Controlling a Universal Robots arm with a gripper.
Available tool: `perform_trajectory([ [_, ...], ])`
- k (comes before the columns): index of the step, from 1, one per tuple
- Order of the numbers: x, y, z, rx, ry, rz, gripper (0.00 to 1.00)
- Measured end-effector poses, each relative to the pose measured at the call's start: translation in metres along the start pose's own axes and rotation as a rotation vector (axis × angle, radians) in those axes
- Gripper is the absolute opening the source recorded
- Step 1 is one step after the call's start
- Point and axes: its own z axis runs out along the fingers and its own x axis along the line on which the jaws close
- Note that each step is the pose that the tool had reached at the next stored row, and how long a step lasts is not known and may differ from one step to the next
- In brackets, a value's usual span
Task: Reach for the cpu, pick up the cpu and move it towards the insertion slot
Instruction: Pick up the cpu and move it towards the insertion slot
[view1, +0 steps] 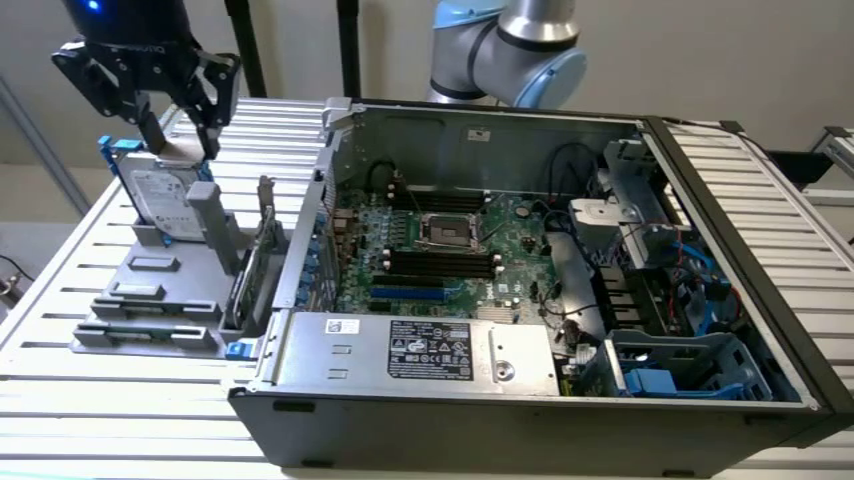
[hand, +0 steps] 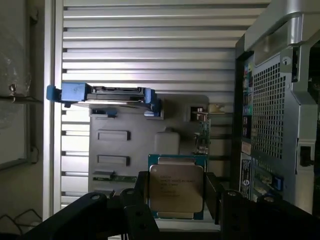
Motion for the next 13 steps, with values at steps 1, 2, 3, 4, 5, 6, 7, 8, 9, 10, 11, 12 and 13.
perform_trajectory([
  [1,-0.004,0.0001,-0.0010,-0.0001,0.0004,0.000,0.55],
  [2,-0.009,0.0001,-0.0019,-0.0001,0.0006,0.000,0.55],
  [3,-0.014,0.0001,-0.0026,-0.0003,0.0008,0.000,0.55],
  [4,-0.018,0.0001,-0.0033,-0.0005,0.0010,0.000,0.55],
  [5,-0.023,0.0002,-0.0041,-0.0007,0.0012,0.000,0.55],
  [6,-0.027,0.0002,-0.0047,-0.0010,0.0013,0.000,0.55],
  [7,-0.032,0.0002,-0.0053,-0.0012,0.0014,0.000,0.55],
  [8,-0.036,0.0002,-0.0059,-0.0013,0.0014,0.000,0.55],
  [9,-0.041,0.0002,-0.0064,-0.0015,0.0015,0.000,0.55],
  [10,-0.045,0.0002,-0.0069,-0.0018,0.0015,0.000,0.55],
  [11,-0.050,0.0002,-0.0073,-0.0022,0.0017,0.000,0.55],
  [12,-0.054,0.0002,-0.0078,-0.0027,0.0018,0.000,0.55],
  [13,-0.059,0.0002,-0.0081,-0.0033,0.0017,0.000,0.55],
])
